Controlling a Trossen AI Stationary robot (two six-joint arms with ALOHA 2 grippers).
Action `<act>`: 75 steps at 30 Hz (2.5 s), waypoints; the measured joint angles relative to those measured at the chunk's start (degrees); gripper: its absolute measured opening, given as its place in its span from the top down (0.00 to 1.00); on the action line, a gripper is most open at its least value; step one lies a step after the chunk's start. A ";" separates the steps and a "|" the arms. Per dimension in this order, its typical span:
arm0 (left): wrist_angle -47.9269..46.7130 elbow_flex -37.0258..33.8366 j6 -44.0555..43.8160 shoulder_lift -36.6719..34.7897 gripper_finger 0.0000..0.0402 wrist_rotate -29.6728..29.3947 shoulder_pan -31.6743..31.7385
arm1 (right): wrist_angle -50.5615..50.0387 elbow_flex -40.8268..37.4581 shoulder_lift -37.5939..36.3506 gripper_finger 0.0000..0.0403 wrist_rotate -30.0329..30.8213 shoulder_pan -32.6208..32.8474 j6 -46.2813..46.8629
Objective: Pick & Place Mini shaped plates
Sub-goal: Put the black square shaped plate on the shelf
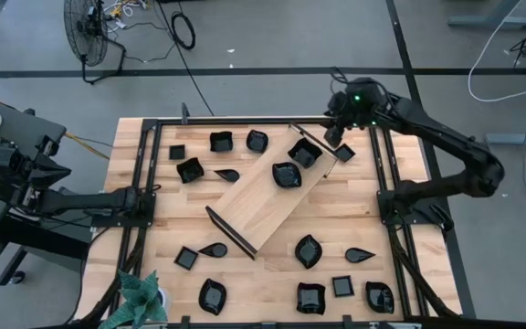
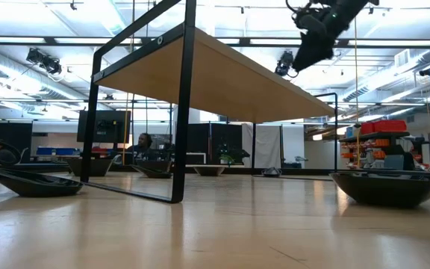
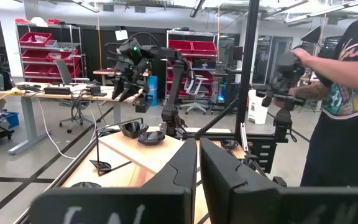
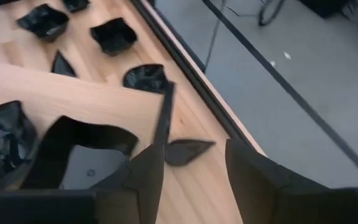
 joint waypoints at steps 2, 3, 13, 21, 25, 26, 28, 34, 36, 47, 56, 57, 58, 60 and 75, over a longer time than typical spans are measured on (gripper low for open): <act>-0.01 0.00 0.00 0.00 0.94 0.01 0.00 | -0.26 -0.86 -0.87 0.57 -0.01 -1.82 1.91; -0.01 0.00 0.00 0.00 0.94 0.02 0.02 | -0.47 -1.19 -1.28 0.57 -0.01 -2.92 2.63; -0.01 0.00 0.00 -0.01 0.94 0.00 0.01 | -3.71 -3.30 -2.39 0.58 0.01 -12.56 9.25; -0.01 0.00 0.00 0.00 0.94 0.00 0.02 | -6.38 -6.54 -2.12 0.58 0.00 -17.04 13.60; -0.01 0.00 0.00 0.00 0.94 0.02 0.01 | -7.28 -7.62 -2.07 0.58 0.01 -17.67 18.03; -0.01 0.00 0.00 0.00 0.94 -0.01 0.02 | -7.53 -8.10 -2.07 0.58 0.01 -17.67 20.13; -0.01 0.00 0.00 0.00 0.94 0.01 0.00 | -8.06 -9.14 -2.14 0.58 -0.01 -17.67 24.85; -0.01 0.00 0.00 -0.02 0.94 0.02 -0.01 | -8.40 -13.50 -3.40 0.58 -4.76 -17.67 34.05; -0.01 0.00 0.00 0.00 0.94 0.02 0.00 | -8.12 -15.00 -3.80 0.58 -7.39 -17.66 35.89; -0.01 0.00 0.00 -0.01 0.94 0.01 0.01 | -3.82 -21.40 -7.63 0.58 -7.23 -17.07 48.18; -0.01 0.00 0.00 0.00 0.94 -0.01 0.02 | -4.40 -22.51 -8.71 0.58 1.53 -15.91 64.28; -0.01 0.00 0.00 0.00 0.94 0.01 0.00 | -4.40 -22.51 -8.71 0.58 2.56 -15.74 65.45; 0.01 0.00 0.00 -0.02 0.94 0.02 0.01 | -4.42 -22.51 -8.66 0.58 3.62 -15.62 66.52; -0.01 0.00 0.00 0.00 0.94 0.00 0.01 | -4.60 -22.51 -8.38 0.58 5.03 -15.31 68.79; -0.01 0.00 0.00 0.00 0.94 -0.01 -0.01 | -3.49 -23.62 -4.14 0.58 8.36 -13.30 76.88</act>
